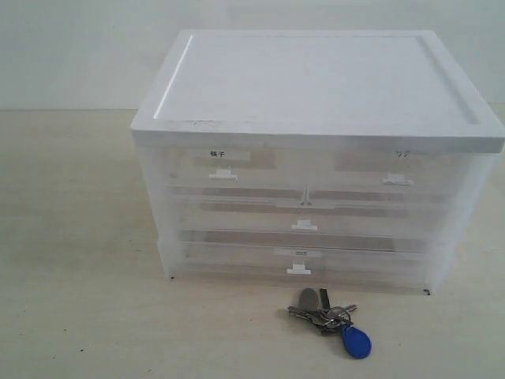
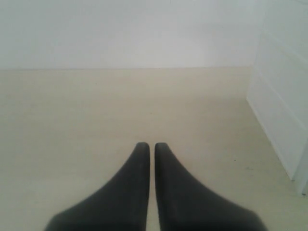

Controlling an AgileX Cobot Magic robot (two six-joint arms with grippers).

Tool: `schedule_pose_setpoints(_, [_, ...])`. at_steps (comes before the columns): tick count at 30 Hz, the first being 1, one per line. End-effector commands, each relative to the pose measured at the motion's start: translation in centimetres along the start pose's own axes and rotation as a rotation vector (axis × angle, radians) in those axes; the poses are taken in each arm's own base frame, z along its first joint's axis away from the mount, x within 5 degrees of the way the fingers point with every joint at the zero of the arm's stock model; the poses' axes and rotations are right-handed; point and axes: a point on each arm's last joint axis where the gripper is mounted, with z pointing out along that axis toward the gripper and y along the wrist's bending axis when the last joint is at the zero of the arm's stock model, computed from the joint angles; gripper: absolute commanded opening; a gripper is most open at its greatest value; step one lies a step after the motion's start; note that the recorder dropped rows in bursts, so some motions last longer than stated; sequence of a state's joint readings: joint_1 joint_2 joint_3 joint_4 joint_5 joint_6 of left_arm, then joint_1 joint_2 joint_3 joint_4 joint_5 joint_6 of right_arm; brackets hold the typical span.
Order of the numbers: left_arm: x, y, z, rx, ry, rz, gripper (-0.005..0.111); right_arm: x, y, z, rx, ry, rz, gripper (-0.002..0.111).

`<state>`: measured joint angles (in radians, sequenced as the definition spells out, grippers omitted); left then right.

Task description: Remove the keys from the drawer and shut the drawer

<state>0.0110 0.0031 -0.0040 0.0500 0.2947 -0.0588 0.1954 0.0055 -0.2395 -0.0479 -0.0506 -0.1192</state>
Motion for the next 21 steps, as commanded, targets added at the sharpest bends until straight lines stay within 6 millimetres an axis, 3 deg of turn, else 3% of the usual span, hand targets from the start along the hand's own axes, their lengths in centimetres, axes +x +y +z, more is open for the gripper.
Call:
schedule_pose_setpoints(1, [0.1, 0.0, 0.0, 0.0, 0.002, -0.002, 0.005, 2.9, -0.1, -0.1, 0.123, 0.075, 0.012, 0.0])
schedule_pose_setpoints(7, [0.1, 0.0, 0.0, 0.0, 0.002, -0.002, 0.005, 7.8, 0.2, -0.8, 0.18, 0.215, 0.113, 0.0])
schedule_pose_setpoints(21, [0.1, 0.0, 0.0, 0.0, 0.002, -0.002, 0.005, 11.0, 0.5, -2.2, 0.174, 0.594, 0.113, 0.0])
